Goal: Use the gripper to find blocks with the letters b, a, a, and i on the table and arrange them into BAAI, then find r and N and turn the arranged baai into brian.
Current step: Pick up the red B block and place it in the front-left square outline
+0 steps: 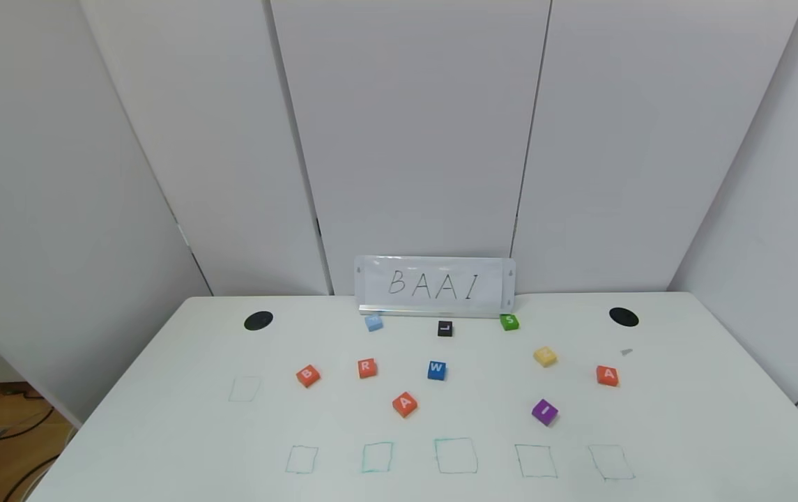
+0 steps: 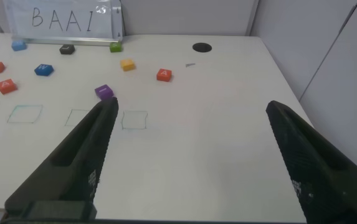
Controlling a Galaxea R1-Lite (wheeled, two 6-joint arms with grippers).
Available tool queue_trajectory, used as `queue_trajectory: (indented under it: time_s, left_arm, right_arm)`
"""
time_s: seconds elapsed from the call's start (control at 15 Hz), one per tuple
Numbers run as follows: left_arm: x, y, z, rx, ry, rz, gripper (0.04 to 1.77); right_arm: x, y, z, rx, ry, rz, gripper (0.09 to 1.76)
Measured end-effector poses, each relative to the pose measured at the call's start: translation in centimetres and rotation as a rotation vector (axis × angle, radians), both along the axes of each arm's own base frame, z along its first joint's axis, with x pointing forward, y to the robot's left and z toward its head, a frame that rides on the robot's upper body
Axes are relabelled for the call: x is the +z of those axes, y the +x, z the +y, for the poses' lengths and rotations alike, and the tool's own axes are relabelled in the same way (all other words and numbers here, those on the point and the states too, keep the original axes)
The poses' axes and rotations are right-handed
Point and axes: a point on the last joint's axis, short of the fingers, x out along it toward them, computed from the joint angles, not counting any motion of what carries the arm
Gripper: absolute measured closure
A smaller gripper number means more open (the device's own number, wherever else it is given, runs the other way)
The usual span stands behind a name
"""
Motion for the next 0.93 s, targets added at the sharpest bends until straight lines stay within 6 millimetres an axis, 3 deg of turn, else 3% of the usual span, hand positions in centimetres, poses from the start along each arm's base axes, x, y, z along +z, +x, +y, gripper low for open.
queue_trajectory:
  time_s: [0.2,0.53,0.93]
  left_arm:
    - [0.2,0.0,0.0,0.000,0.008,-0.009,0.09]
    - [3.5,-0.9,-0.1,-0.039,0.011,-0.077,0.09]
    - [8.2,0.4,-0.1,-0.056,0.010,-0.034,0.09]
  right_arm:
    - [0.0,0.0,0.0,-0.011,-0.002,0.006,0.14]
    - [0.4,-0.6,0.0,-0.002,-0.011,0.090,0.14]
    - [5.4,-0.1,0.0,0.000,-0.011,0.098,0.14]
